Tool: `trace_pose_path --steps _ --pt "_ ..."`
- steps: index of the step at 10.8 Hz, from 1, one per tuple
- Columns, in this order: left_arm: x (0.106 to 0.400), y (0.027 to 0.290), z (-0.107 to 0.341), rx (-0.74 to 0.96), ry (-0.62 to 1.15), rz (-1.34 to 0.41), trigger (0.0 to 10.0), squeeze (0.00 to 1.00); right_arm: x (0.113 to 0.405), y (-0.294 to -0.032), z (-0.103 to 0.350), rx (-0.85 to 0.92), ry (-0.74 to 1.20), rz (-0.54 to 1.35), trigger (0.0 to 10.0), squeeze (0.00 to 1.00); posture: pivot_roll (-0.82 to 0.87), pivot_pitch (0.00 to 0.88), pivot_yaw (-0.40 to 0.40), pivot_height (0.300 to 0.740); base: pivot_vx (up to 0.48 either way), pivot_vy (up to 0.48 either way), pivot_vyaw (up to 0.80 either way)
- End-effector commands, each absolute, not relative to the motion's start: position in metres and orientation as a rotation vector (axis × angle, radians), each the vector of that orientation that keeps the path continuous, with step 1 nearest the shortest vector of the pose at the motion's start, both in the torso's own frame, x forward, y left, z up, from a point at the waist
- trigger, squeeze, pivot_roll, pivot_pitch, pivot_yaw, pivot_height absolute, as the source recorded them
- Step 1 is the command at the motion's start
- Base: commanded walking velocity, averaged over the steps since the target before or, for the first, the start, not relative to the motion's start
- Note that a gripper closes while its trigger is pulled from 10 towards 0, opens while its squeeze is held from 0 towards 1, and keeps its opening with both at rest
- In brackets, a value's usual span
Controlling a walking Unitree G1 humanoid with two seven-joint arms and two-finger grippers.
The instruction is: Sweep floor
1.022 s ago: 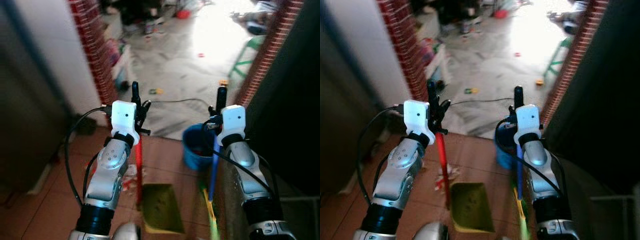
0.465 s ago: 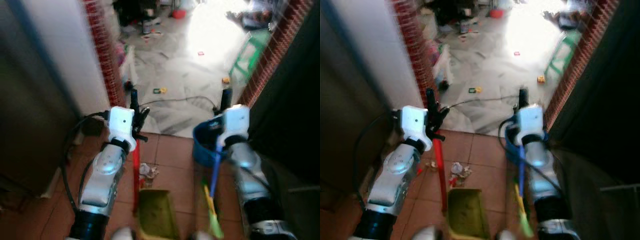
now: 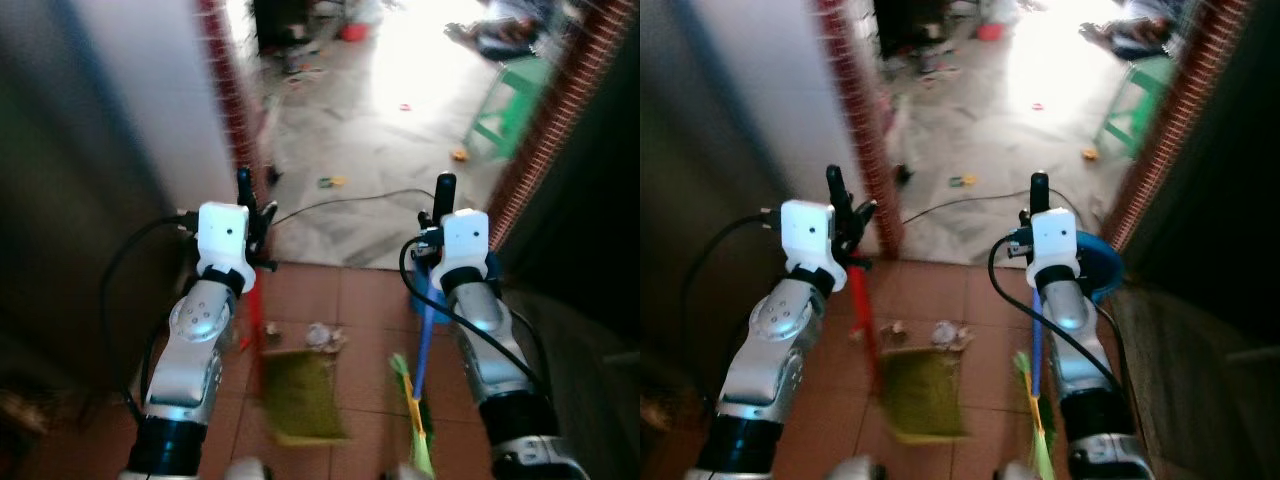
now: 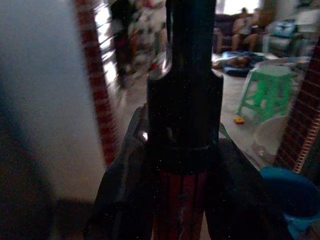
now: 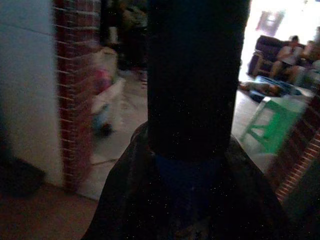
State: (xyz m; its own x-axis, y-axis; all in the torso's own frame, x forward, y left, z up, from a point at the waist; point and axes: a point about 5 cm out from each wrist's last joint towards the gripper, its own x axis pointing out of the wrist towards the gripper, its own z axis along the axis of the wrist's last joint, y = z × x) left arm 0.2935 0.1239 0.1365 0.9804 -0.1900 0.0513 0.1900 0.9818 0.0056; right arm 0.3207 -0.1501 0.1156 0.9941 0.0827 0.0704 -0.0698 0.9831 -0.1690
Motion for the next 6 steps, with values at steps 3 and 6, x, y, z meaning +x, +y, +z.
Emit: trace_pose_path --steps 3,6 --pt "0.296 0.131 0.148 0.1 -0.137 -0.113 10.0 0.0 0.322 -0.148 0.131 -0.13 -0.144 0.071 10.0 0.0 0.0 0.0 0.022 0.74 0.0 0.0 0.0" --pt "0.295 0.142 0.14 0.086 -0.144 -0.028 10.0 0.0 0.324 -0.145 0.134 -0.119 -0.155 0.078 10.0 0.0 0.0 0.0 0.013 0.74 0.0 0.0 0.0"
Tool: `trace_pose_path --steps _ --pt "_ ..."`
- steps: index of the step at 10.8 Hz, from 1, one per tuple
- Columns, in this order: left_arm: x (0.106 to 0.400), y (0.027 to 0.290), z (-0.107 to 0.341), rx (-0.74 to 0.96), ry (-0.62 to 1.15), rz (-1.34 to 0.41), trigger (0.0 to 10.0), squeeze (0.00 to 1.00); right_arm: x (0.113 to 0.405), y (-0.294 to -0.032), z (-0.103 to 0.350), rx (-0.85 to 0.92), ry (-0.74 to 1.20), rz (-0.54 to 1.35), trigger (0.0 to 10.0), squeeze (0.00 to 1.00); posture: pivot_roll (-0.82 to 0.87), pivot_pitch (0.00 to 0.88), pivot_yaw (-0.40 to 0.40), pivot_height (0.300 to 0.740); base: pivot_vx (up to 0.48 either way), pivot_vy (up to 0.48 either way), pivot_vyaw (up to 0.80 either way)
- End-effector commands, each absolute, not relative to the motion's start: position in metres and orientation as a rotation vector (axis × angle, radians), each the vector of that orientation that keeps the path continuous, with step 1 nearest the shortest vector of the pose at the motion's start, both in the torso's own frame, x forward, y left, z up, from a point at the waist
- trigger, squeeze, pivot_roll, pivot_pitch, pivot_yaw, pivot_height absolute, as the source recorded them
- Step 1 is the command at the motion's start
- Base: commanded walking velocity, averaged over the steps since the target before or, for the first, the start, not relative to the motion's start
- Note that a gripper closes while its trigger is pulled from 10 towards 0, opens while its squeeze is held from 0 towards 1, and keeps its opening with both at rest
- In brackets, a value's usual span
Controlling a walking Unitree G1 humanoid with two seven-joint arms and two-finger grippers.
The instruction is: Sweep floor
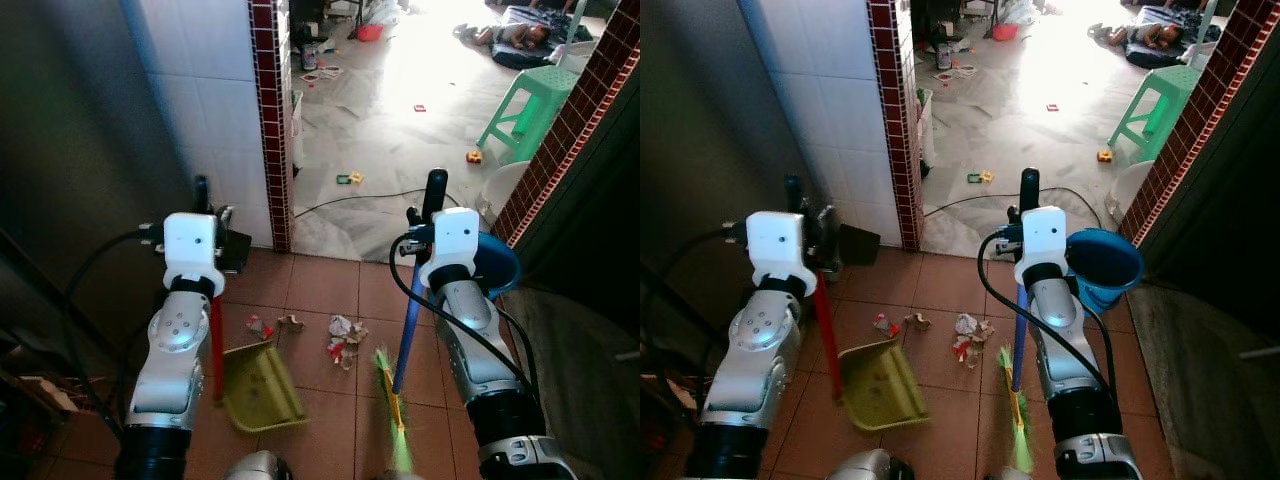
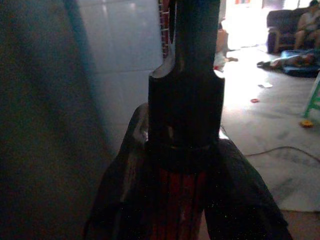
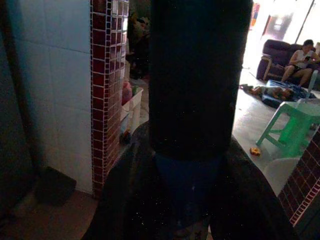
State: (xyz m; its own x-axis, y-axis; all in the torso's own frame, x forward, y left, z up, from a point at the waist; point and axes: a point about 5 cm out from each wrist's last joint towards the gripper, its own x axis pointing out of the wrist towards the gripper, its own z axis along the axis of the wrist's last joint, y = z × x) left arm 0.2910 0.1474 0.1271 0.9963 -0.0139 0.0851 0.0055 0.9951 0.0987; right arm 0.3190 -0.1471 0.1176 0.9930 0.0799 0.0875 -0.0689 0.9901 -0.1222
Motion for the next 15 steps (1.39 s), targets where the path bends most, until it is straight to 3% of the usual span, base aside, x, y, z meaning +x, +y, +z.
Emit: trace_pose_path --steps 1,12,15 --pt "0.297 0.143 0.14 0.093 -0.148 -0.03 10.0 0.0 0.325 -0.144 0.136 -0.115 -0.16 0.076 10.0 0.0 0.0 0.0 0.015 0.74 0.0 0.0 0.0" --pt "0.293 0.124 0.146 -0.012 -0.171 -0.156 10.0 0.0 0.326 -0.15 0.148 -0.176 -0.226 0.052 10.0 0.0 0.0 0.014 0.006 0.74 0.0 0.0 0.0" --pt "0.296 0.124 0.148 -0.023 -0.17 -0.165 10.0 0.0 0.326 -0.146 0.146 -0.168 -0.228 0.048 10.0 0.0 0.0 0.016 0.013 0.74 0.27 0.0 0.0"
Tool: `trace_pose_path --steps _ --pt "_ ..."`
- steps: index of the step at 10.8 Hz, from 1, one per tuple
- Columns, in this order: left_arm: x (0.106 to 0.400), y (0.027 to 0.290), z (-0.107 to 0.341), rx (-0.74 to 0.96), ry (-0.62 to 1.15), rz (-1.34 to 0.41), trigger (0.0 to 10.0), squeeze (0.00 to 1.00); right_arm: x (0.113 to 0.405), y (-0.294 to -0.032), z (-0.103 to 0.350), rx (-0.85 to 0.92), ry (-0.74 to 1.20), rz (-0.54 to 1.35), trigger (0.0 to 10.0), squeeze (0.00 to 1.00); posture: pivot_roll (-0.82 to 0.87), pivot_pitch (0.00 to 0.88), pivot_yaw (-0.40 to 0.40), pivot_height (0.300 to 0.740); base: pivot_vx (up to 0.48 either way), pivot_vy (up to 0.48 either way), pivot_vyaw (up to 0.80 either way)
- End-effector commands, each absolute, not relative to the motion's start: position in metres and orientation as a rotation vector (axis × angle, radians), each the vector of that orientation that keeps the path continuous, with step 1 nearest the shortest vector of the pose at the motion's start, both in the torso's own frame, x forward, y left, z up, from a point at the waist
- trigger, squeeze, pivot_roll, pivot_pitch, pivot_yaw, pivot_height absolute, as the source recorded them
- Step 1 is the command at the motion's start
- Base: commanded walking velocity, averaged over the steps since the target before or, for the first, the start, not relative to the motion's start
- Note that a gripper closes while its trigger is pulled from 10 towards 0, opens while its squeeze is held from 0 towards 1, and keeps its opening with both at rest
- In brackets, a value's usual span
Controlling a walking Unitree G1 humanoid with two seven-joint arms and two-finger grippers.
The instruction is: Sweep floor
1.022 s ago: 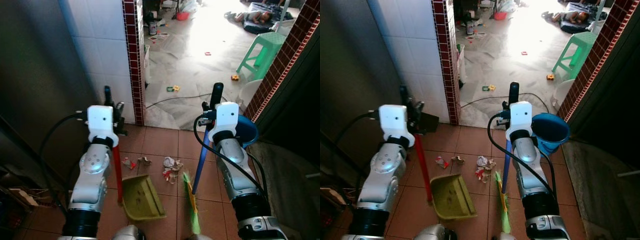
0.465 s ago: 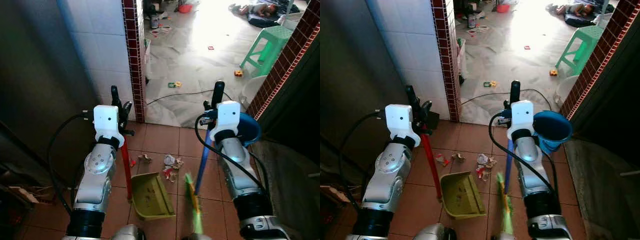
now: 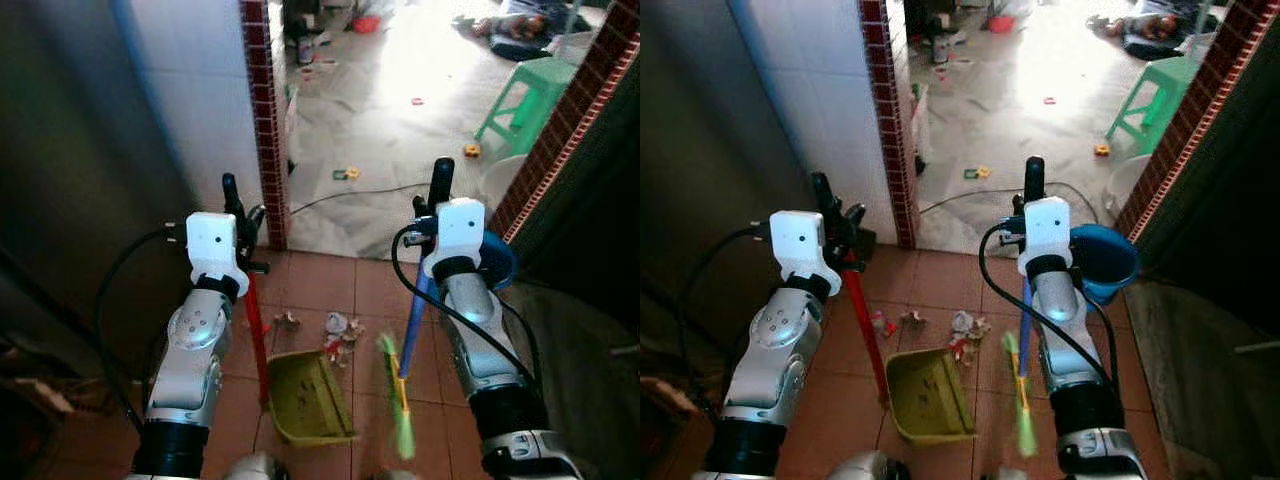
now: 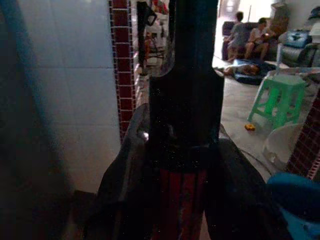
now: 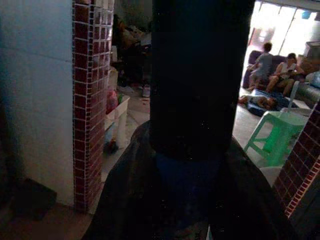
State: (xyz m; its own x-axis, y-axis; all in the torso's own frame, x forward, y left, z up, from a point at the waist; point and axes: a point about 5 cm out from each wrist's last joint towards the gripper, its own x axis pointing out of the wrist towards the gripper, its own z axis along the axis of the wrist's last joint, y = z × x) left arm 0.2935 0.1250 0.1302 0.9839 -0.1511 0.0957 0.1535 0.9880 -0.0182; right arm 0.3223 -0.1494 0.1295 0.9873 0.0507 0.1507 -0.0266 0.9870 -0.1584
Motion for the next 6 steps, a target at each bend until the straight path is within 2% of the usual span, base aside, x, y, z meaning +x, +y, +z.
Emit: trace_pose_path --steps 1,4,6 --pt "0.2958 0.1224 0.1485 -0.03 -0.17 -0.174 10.0 0.0 0.3246 -0.1486 0.1457 -0.165 -0.232 0.038 10.0 0.0 0.0 0.008 0.022 0.74 0.311 0.0 0.0" --pt "0.2968 0.1201 0.1519 -0.039 -0.178 -0.18 10.0 0.0 0.3243 -0.1489 0.1457 -0.19 -0.239 0.039 10.0 0.0 -0.01 0.012 0.019 0.74 0.291 0.0 0.0" --pt "0.2955 0.1196 0.1511 -0.043 -0.175 -0.176 10.0 0.0 0.3236 -0.1488 0.1452 -0.193 -0.238 0.045 10.0 0.0 -0.01 0.014 0.013 0.74 0.27 0.0 0.69"
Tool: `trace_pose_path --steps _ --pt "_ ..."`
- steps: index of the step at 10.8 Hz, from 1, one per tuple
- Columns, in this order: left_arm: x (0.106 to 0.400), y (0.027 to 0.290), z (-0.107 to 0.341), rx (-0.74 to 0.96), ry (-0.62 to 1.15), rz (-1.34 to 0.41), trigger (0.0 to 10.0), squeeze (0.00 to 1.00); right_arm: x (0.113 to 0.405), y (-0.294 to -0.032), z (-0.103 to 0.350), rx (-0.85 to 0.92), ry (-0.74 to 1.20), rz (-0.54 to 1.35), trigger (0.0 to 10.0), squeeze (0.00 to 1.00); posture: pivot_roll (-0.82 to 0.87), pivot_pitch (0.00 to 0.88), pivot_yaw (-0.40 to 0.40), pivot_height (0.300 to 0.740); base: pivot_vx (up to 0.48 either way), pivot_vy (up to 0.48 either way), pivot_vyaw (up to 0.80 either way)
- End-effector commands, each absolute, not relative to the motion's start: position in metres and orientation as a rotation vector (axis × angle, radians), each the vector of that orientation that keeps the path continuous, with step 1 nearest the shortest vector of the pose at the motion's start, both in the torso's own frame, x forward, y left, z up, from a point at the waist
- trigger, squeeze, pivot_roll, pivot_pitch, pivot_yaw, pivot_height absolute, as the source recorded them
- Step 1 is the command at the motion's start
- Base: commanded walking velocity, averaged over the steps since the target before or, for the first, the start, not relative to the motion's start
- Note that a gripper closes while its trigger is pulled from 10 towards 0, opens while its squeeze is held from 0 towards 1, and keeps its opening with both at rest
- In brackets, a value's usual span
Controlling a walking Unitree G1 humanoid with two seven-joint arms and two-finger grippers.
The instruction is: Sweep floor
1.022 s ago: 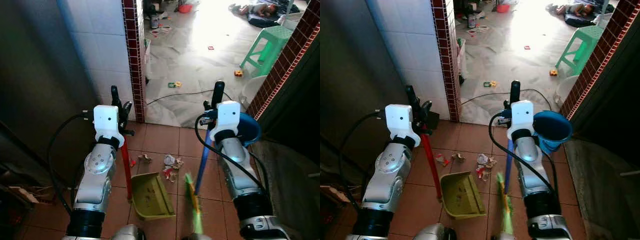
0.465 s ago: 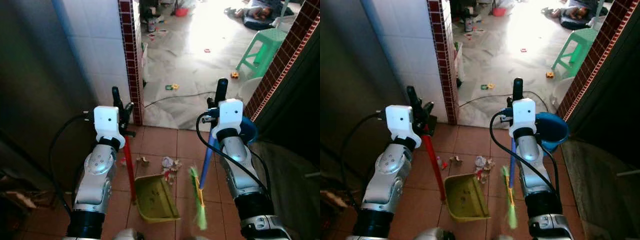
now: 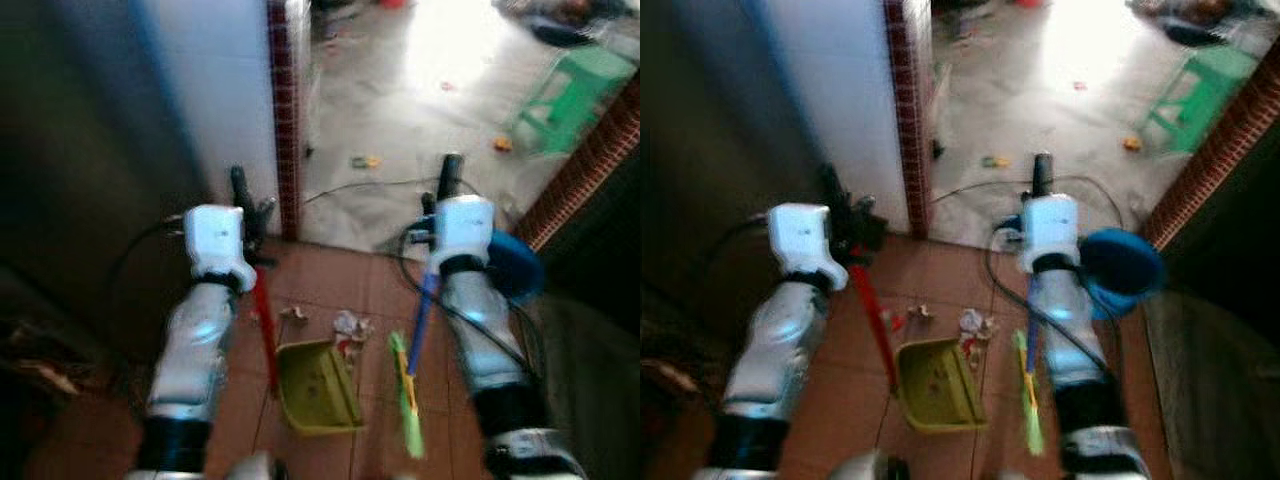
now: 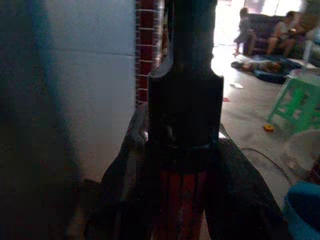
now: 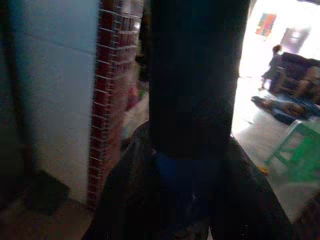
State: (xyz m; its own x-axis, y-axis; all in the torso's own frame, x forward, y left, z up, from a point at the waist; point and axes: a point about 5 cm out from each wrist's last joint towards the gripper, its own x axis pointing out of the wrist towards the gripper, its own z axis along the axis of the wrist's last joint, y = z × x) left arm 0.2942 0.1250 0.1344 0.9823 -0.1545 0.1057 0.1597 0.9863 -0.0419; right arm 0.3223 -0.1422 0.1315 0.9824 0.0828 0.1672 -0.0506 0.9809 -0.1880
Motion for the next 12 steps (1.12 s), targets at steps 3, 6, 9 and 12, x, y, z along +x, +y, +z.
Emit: trace_pose_path --steps 3,6,9,12 --pt "0.296 0.12 0.151 -0.045 -0.171 -0.171 10.0 0.0 0.324 -0.151 0.144 -0.181 -0.23 0.046 10.0 0.0 -0.01 0.014 0.005 0.74 0.169 0.0 0.0" --pt "0.298 0.125 0.151 -0.009 -0.179 -0.132 10.0 0.0 0.325 -0.149 0.145 -0.176 -0.232 0.048 10.0 0.0 -0.01 0.015 0.008 0.74 0.0 0.0 0.0" --pt "0.306 0.14 0.148 0.084 -0.215 -0.021 10.0 0.0 0.326 -0.15 0.149 -0.176 -0.244 0.049 10.0 0.0 -0.01 0.042 0.0 0.74 0.0 0.0 0.0" --pt "0.318 0.138 0.12 0.127 -0.171 0.046 10.0 0.0 0.325 -0.151 0.152 -0.162 -0.238 0.102 10.0 0.0 -0.05 0.092 -0.029 0.74 0.0 0.0 0.0"
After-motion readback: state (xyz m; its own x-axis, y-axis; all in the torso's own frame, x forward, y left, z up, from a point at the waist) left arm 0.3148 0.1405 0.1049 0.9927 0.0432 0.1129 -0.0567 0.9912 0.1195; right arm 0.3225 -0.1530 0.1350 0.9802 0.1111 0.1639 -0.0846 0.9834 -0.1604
